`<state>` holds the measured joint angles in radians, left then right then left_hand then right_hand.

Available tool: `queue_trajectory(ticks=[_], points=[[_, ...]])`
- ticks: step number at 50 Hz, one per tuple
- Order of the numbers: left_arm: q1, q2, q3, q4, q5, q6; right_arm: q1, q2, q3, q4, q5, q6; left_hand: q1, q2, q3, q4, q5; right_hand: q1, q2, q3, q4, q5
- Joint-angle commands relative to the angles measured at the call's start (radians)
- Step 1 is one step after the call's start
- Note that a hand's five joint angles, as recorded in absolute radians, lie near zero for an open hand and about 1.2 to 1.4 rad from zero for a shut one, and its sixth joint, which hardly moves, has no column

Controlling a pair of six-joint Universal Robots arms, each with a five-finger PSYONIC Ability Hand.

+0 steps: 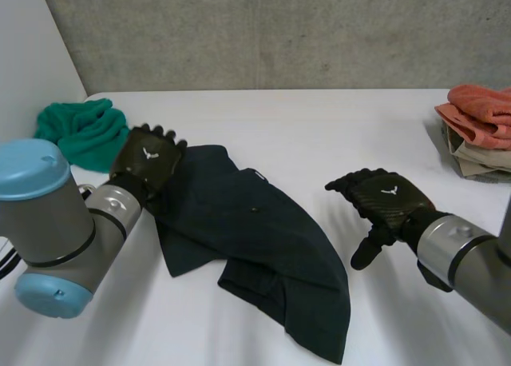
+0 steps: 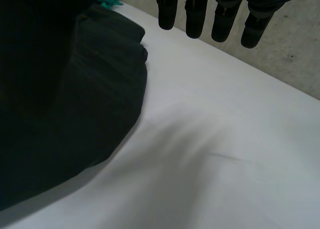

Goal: Fold the laundry.

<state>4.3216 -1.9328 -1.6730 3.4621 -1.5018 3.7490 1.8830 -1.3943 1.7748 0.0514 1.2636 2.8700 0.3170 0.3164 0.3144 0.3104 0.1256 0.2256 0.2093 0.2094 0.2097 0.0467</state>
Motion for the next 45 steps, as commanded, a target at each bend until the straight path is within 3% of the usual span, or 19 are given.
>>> queue_trajectory(ticks=[1, 5, 8, 10, 11, 17, 19, 26, 33, 38, 44, 45], points=[[0.053, -0.158, 0.039, 0.040, 0.132, 0.043, 0.047, 0.058, 0.014, -0.093, 0.106, -0.027, 0.067, 0.067, 0.069, 0.073, 0.084, -0.051, -0.035, -0.035, -0.035, -0.047], [0.050, -0.238, 0.105, 0.037, 0.124, 0.045, 0.070, 0.067, 0.018, -0.111, 0.151, -0.057, 0.161, 0.161, 0.163, 0.167, 0.177, -0.051, -0.035, -0.035, -0.035, -0.047], [0.055, -0.294, 0.162, 0.026, 0.123, 0.046, 0.073, 0.067, 0.023, -0.120, 0.163, -0.074, 0.477, 0.478, 0.480, 0.484, 0.494, -0.051, -0.035, -0.035, -0.035, -0.047], [0.056, -0.325, 0.208, 0.025, 0.117, 0.045, 0.071, 0.067, 0.026, -0.130, 0.174, -0.084, 1.010, 1.011, 1.013, 1.017, 1.027, -0.051, -0.035, -0.035, -0.035, -0.047], [0.058, -0.331, 0.226, 0.025, 0.108, 0.043, 0.071, 0.067, 0.026, -0.133, 0.175, -0.087, 1.079, 1.079, 1.081, 1.085, 1.095, -0.051, -0.035, -0.035, -0.035, -0.047], [0.044, -0.287, 0.407, 0.081, -0.108, 0.025, 0.061, 0.048, 0.014, -0.145, 0.178, -0.089, 1.079, 1.080, 1.082, 1.086, 1.096, -0.051, -0.035, -0.035, -0.035, -0.047], [0.032, -0.243, 0.450, 0.118, -0.112, 0.009, 0.061, 0.022, 0.009, -0.145, 0.178, -0.089, 1.079, 1.080, 1.082, 1.086, 1.096, -0.051, -0.035, -0.035, -0.035, -0.047], [-0.127, -0.155, 0.544, 0.264, -0.068, -0.217, 0.036, -0.087, 0.003, -0.169, 0.180, -0.086, 1.079, 1.080, 1.082, 1.086, 1.096, -0.051, -0.035, -0.035, -0.035, -0.047], [-0.339, -0.114, 0.420, 0.207, 0.087, -0.405, -0.172, -0.189, -0.006, -0.168, 0.163, -0.087, 1.079, 1.080, 1.082, 1.086, 1.096, -0.051, -0.035, -0.035, -0.035, -0.047], [-0.442, -0.113, 0.294, 0.132, 0.221, -0.426, -0.315, -0.222, -0.025, -0.163, 0.142, -0.092, 1.079, 1.080, 1.082, 1.086, 1.096, -0.051, -0.035, -0.035, -0.035, -0.047], [-0.562, -0.127, 0.171, 0.045, 0.279, -0.419, -0.421, -0.218, -0.035, -0.159, 0.057, -0.098, 1.079, 1.080, 1.082, 1.086, 1.096, -0.051, -0.035, -0.035, -0.035, -0.047], [-0.572, -0.126, 0.164, 0.040, 0.279, -0.419, -0.423, -0.210, -0.037, -0.159, 0.046, -0.101, 0.969, 0.970, 0.972, 0.976, 0.986, -0.051, -0.035, -0.035, -0.035, -0.047]])
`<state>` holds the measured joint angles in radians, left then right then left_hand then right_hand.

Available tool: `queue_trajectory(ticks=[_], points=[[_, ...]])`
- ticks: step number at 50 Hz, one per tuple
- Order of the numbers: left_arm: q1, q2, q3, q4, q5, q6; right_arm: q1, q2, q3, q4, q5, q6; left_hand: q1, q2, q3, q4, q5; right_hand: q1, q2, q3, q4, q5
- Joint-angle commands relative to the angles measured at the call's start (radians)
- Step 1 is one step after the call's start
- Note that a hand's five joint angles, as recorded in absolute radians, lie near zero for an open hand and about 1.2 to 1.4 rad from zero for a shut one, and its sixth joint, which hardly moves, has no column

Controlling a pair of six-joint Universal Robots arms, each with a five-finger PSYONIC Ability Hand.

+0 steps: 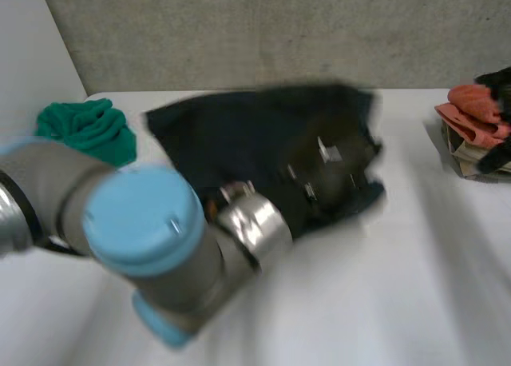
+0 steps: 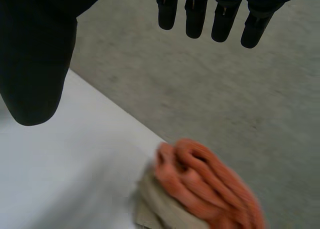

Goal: Fold the laundry.

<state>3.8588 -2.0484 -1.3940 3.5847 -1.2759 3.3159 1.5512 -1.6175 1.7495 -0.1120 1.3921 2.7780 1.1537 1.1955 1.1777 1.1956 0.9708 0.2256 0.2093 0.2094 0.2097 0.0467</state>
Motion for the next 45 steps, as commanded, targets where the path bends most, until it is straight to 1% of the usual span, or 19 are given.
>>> queue_trajectory(ticks=[1, 2, 3, 6, 8, 10, 12, 14, 17, 20, 21, 22, 25, 28, 32, 33, 38, 40, 45], points=[[-0.120, -0.003, -0.125, -0.087, 0.055, 0.014, -0.091, 0.018, -0.011, 0.005, -0.094, -0.012, -0.069, -0.111, -0.093, -0.111, -0.061, -0.051, -0.035, -0.035, -0.035, -0.047], [-0.125, 0.004, -0.129, -0.089, 0.053, 0.014, -0.089, 0.028, -0.010, 0.002, -0.116, -0.018, -0.225, -0.267, -0.249, -0.267, -0.217, -0.051, -0.035, -0.035, -0.035, -0.047], [-0.134, 0.016, -0.134, -0.092, 0.043, 0.014, -0.089, 0.037, -0.010, 0.000, -0.120, -0.021, -0.552, -0.594, -0.576, -0.594, -0.544, -0.051, -0.035, -0.035, -0.035, -0.047], [-0.133, 0.060, -0.131, -0.089, 0.032, 0.013, -0.086, 0.112, -0.039, 0.008, -0.119, -0.040, -0.649, -0.691, -0.673, -0.691, -0.641, -0.051, -0.035, -0.035, -0.035, -0.047], [-0.110, 0.120, -0.128, -0.083, 0.010, 0.011, -0.086, 0.143, -0.059, 0.018, -0.114, -0.040, -0.740, -0.782, -0.764, -0.782, -0.732, -0.051, -0.035, -0.035, -0.035, -0.047], [-0.078, 0.148, -0.123, -0.077, -0.011, 0.013, -0.080, 0.177, -0.083, 0.061, -0.108, -0.032, -0.758, -0.800, -0.782, -0.800, -0.750, -0.051, -0.035, -0.035, -0.035, -0.047], [-0.012, 0.169, -0.102, -0.066, -0.051, 0.013, -0.062, 0.191, -0.102, 0.101, -0.105, -0.017, -0.764, -0.806, -0.788, -0.806, -0.756, -0.051, -0.035, -0.035, -0.035, -0.047], [0.051, 0.169, -0.067, -0.064, -0.078, 0.013, -0.005, 0.212, -0.135, 0.171, -0.094, 0.032, -0.764, -0.806, -0.788, -0.806, -0.756, -0.051, -0.035, -0.035, -0.035, -0.047], [0.097, 0.162, -0.031, -0.064, -0.086, 0.013, 0.050, 0.244, -0.166, 0.241, -0.076, 0.090, -0.764, -0.806, -0.788, -0.806, -0.756, -0.051, -0.035, -0.035, -0.035, -0.047], [0.151, 0.103, 0.029, -0.072, -0.080, 0.016, 0.098, 0.278, -0.180, 0.317, -0.024, 0.149, -0.764, -0.806, -0.788, -0.806, -0.756, -0.051, -0.035, -0.035, -0.035, -0.047], [0.163, 0.090, 0.042, -0.075, -0.077, 0.016, 0.115, 0.289, -0.177, 0.340, 0.019, 0.175, -0.764, -0.806, -0.788, -0.806, -0.756, -0.051, -0.035, -0.035, -0.035, -0.047], [0.189, 0.036, 0.087, -0.090, -0.076, 0.021, 0.119, 0.291, -0.173, 0.347, 0.034, 0.187, -0.764, -0.806, -0.788, -0.806, -0.756, -0.051, -0.035, -0.035, -0.035, -0.047], [0.212, -0.059, 0.165, -0.133, -0.072, 0.043, 0.142, 0.294, -0.157, 0.345, 0.082, 0.232, -0.767, -0.809, -0.791, -0.809, -0.759, -0.051, -0.035, -0.035, -0.035, -0.047], [0.220, -0.143, 0.240, -0.190, -0.066, 0.080, 0.194, 0.332, -0.148, 0.338, 0.097, 0.276, -0.767, -0.809, -0.791, -0.809, -0.759, -0.051, -0.035, -0.035, -0.035, -0.047], [0.228, -0.265, 0.352, -0.293, -0.017, 0.174, 0.236, 0.389, -0.134, 0.298, 0.110, 0.299, -0.773, -0.815, -0.797, -0.815, -0.764, -0.051, -0.035, -0.035, -0.035, -0.047], [0.234, -0.301, 0.384, -0.326, 0.013, 0.218, 0.242, 0.398, -0.128, 0.282, 0.116, 0.299, -0.782, -0.823, -0.806, -0.823, -0.773, -0.051, -0.035, -0.035, -0.035, -0.047], [0.238, -0.395, 0.444, -0.363, 0.076, 0.336, 0.277, 0.438, -0.105, 0.170, 0.188, 0.295, -0.846, -0.888, -0.870, -0.888, -0.838, -0.006, 0.011, 0.010, 0.010, -0.001], [0.235, -0.423, 0.464, -0.362, 0.081, 0.359, 0.303, 0.459, -0.110, 0.128, 0.232, 0.284, -0.867, -0.909, -0.891, -0.909, -0.858, 0.032, 0.049, 0.049, 0.048, 0.037], [0.219, -0.525, 0.573, -0.366, 0.079, 0.379, 0.332, 0.528, -0.126, 0.104, 0.275, 0.282, -0.899, -0.941, -0.923, -0.941, -0.891, 0.115, 0.131, 0.131, 0.131, 0.119]])
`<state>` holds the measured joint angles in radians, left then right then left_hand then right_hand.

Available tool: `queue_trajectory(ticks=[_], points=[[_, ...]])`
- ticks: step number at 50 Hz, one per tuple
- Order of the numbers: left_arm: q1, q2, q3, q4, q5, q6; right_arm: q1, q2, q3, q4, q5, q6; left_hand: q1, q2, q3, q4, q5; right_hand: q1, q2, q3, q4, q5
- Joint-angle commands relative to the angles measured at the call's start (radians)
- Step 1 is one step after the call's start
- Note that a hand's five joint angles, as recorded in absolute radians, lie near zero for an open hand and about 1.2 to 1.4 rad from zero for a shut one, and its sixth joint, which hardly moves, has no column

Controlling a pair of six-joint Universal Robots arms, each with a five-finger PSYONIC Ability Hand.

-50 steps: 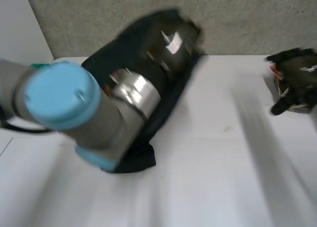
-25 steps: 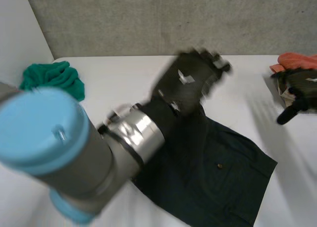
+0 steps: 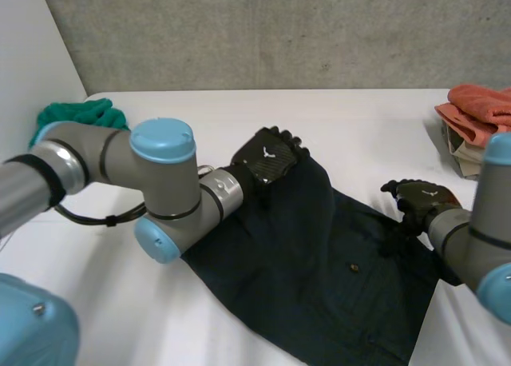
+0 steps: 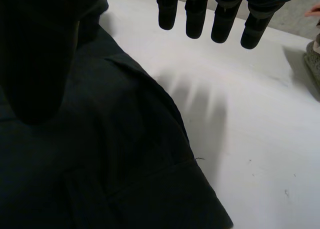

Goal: Fold the laundry.

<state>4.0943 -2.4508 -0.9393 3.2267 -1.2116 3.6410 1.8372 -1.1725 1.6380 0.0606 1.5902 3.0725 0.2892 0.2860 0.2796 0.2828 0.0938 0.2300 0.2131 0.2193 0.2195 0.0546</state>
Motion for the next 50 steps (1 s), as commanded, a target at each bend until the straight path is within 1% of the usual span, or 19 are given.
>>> queue_trajectory(ticks=[1, 3, 5, 6, 7, 13, 19, 31, 33, 34, 35, 36, 37, 39, 43, 44, 46, 47, 50], points=[[-0.022, -0.135, 0.131, -0.011, 0.015, 0.054, 0.048, 0.092, -0.018, -0.070, 0.083, -0.011, -0.035, -0.031, -0.025, -0.028, -0.014, 0.119, 0.136, 0.130, 0.130, 0.120], [-0.031, -0.157, 0.151, -0.016, 0.015, 0.056, 0.056, 0.115, -0.024, -0.074, 0.085, -0.012, -0.038, -0.034, -0.028, -0.031, -0.017, 0.192, 0.209, 0.203, 0.202, 0.193], [-0.042, -0.183, 0.169, -0.021, 0.018, 0.057, 0.059, 0.128, -0.030, -0.077, 0.085, -0.014, -0.038, -0.034, -0.028, -0.031, -0.017, 0.379, 0.396, 0.390, 0.390, 0.380], [-0.043, -0.189, 0.174, -0.021, 0.018, 0.057, 0.059, 0.131, -0.033, -0.077, 0.086, -0.014, -0.038, -0.034, -0.028, -0.031, -0.017, 0.561, 0.578, 0.571, 0.571, 0.562], [-0.049, -0.201, 0.186, -0.021, 0.017, 0.059, 0.059, 0.129, -0.038, -0.087, 0.085, -0.014, -0.032, -0.029, -0.022, -0.025, -0.011, 1.160, 1.177, 1.171, 1.171, 1.161], [-0.069, -0.220, 0.243, -0.012, -0.017, 0.054, 0.070, 0.084, -0.023, -0.166, 0.066, -0.035, -0.055, -0.052, -0.045, -0.049, -0.034, 1.166, 1.183, 1.177, 1.177, 1.167], [-0.077, -0.209, 0.298, 0.008, -0.133, 0.051, 0.132, -0.128, 0.032, -0.192, 0.056, -0.159, -0.102, -0.099, -0.092, -0.096, -0.081, 1.166, 1.183, 1.177, 1.177, 1.167], [-0.086, -0.203, 0.289, 0.008, -0.118, 0.053, 0.244, -0.383, 0.144, -0.185, -0.061, -0.253, -0.088, -0.085, -0.078, -0.081, -0.067, 1.166, 1.183, 1.177, 1.177, 1.167], [-0.088, -0.212, 0.287, 0.008, -0.100, 0.054, 0.252, -0.420, 0.163, -0.194, -0.088, -0.259, 0.082, 0.085, 0.091, 0.088, 0.103, 1.166, 1.183, 1.177, 1.177, 1.167], [-0.088, -0.217, 0.287, 0.010, -0.094, 0.054, 0.252, -0.423, 0.163, -0.194, -0.095, -0.261, 0.246, 0.249, 0.255, 0.252, 0.266, 1.166, 1.183, 1.177, 1.177, 1.167], [-0.088, -0.221, 0.289, 0.013, -0.089, 0.056, 0.251, -0.423, 0.155, -0.196, -0.090, -0.261, 0.486, 0.489, 0.495, 0.492, 0.506, 1.166, 1.183, 1.177, 1.177, 1.167], [-0.088, -0.224, 0.293, 0.019, -0.098, 0.057, 0.238, -0.423, 0.149, -0.194, -0.088, -0.259, 1.037, 1.040, 1.047, 1.044, 1.058, 1.166, 1.183, 1.177, 1.177, 1.167], [-0.086, -0.224, 0.298, 0.024, -0.101, 0.057, 0.235, -0.421, 0.143, -0.192, -0.087, -0.259, 1.106, 1.110, 1.116, 1.113, 1.127, 1.166, 1.183, 1.177, 1.177, 1.167], [-0.078, -0.224, 0.309, 0.042, -0.120, 0.057, 0.218, -0.397, 0.108, -0.191, -0.084, -0.259, 1.107, 1.110, 1.117, 1.114, 1.128, 1.166, 1.183, 1.177, 1.177, 1.167], [-0.060, -0.192, 0.358, 0.172, -0.235, 0.062, 0.169, -0.272, -0.013, -0.194, -0.078, -0.270, 1.107, 1.110, 1.117, 1.114, 1.128, 1.166, 1.183, 1.177, 1.177, 1.167], [-0.052, -0.160, 0.370, 0.236, -0.277, 0.068, 0.160, -0.245, -0.054, -0.197, -0.073, -0.277, 1.107, 1.110, 1.117, 1.114, 1.128, 1.166, 1.183, 1.177, 1.177, 1.167], [-0.040, -0.116, 0.373, 0.316, -0.310, 0.073, 0.148, -0.208, -0.128, -0.200, -0.067, -0.290, 1.107, 1.110, 1.117, 1.114, 1.128, 1.166, 1.183, 1.177, 1.177, 1.167], [-0.023, -0.061, 0.370, 0.414, -0.331, 0.074, 0.143, -0.179, -0.224, -0.214, -0.050, -0.296, 1.107, 1.110, 1.117, 1.114, 1.128, 1.166, 1.183, 1.177, 1.177, 1.167], [-0.009, 0.021, 0.359, 0.542, -0.342, 0.071, 0.152, -0.144, -0.410, -0.283, 0.005, -0.287, 1.107, 1.110, 1.117, 1.114, 1.128, 1.166, 1.183, 1.177, 1.177, 1.167]])
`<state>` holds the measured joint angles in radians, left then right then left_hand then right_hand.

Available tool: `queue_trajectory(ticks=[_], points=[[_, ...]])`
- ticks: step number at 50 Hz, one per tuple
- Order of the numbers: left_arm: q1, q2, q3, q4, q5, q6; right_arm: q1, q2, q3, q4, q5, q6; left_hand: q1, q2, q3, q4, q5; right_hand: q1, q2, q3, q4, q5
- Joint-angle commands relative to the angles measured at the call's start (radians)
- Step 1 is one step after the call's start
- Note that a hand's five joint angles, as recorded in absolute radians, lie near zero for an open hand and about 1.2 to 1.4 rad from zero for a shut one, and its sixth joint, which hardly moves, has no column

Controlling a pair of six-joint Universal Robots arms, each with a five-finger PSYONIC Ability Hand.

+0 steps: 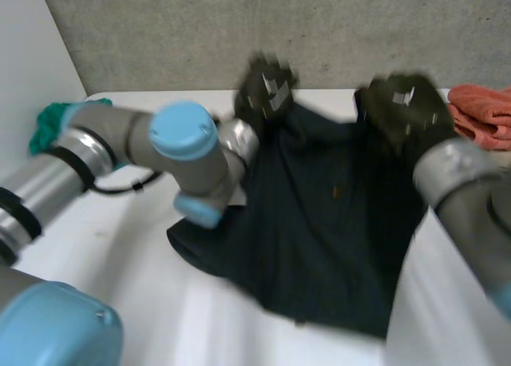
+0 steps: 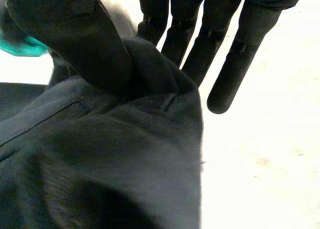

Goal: Fold the laundry.

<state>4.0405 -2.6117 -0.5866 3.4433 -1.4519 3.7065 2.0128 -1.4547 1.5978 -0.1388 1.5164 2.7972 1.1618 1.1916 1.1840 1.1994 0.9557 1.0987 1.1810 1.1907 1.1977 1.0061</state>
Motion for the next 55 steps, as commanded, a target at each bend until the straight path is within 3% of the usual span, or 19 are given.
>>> queue_trajectory(ticks=[1, 5, 9, 15, 20, 27, 33, 37, 42, 49, 55], points=[[0.049, 0.235, -0.001, 0.396, -0.108, 0.001, -0.022, 0.145, -0.407, -0.113, 0.091, -0.008, 0.234, 0.205, 0.212, 0.197, 0.266, 0.298, 0.215, 0.206, 0.199, 0.216], [0.048, 0.338, -0.034, 0.509, -0.110, 0.000, -0.022, 0.165, -0.550, -0.274, 0.113, -0.004, 0.234, 0.205, 0.212, 0.197, 0.266, 0.298, 0.215, 0.206, 0.199, 0.216], [0.046, 0.401, -0.085, 0.517, -0.111, -0.002, -0.020, 0.175, -0.613, -0.344, 0.113, -0.008, 0.234, 0.205, 0.212, 0.197, 0.266, 0.298, 0.215, 0.206, 0.199, 0.216], [0.049, 0.475, -0.260, 0.511, -0.119, -0.005, -0.013, 0.207, -0.566, -0.320, 0.114, -0.010, 0.234, 0.205, 0.212, 0.197, 0.266, 0.298, 0.215, 0.206, 0.199, 0.216], [0.069, 0.545, -0.536, 0.491, -0.119, 0.000, -0.002, 0.235, -0.447, -0.269, 0.108, -0.022, 0.234, 0.205, 0.212, 0.197, 0.266, 0.298, 0.215, 0.206, 0.199, 0.216], [0.072, 0.553, -0.888, 0.407, -0.116, 0.006, 0.038, 0.431, -0.300, -0.179, 0.107, -0.093, 0.234, 0.205, 0.212, 0.197, 0.266, 0.298, 0.215, 0.206, 0.199, 0.216], [0.060, 0.559, -1.068, 0.286, -0.119, 0.035, 0.070, 0.527, -0.227, -0.114, 0.113, -0.176, 0.232, 0.202, 0.210, 0.194, 0.264, 0.298, 0.215, 0.206, 0.199, 0.216], [0.041, 0.579, -1.125, 0.148, -0.123, 0.087, 0.073, 0.524, -0.170, -0.101, 0.105, -0.197, -0.032, -0.062, -0.054, -0.069, 0.000, 0.298, 0.215, 0.206, 0.199, 0.216], [0.034, 0.702, -1.148, -0.022, -0.171, 0.089, 0.076, 0.502, -0.098, -0.101, 0.100, -0.197, -0.621, -0.651, -0.643, -0.659, -0.589, 0.298, 0.215, 0.206, 0.199, 0.216], [0.046, 0.821, -1.159, -0.134, -0.209, 0.007, 0.075, 0.379, 0.010, -0.102, 0.082, -0.194, -0.746, -0.776, -0.768, -0.783, -0.714, 0.298, 0.215, 0.206, 0.199, 0.216], [0.156, 0.840, -1.199, -0.164, -0.203, -0.123, 0.067, 0.361, 0.051, -0.099, 0.056, -0.185, -0.708, -0.737, -0.730, -0.745, -0.676, 0.298, 0.215, 0.206, 0.199, 0.216]])
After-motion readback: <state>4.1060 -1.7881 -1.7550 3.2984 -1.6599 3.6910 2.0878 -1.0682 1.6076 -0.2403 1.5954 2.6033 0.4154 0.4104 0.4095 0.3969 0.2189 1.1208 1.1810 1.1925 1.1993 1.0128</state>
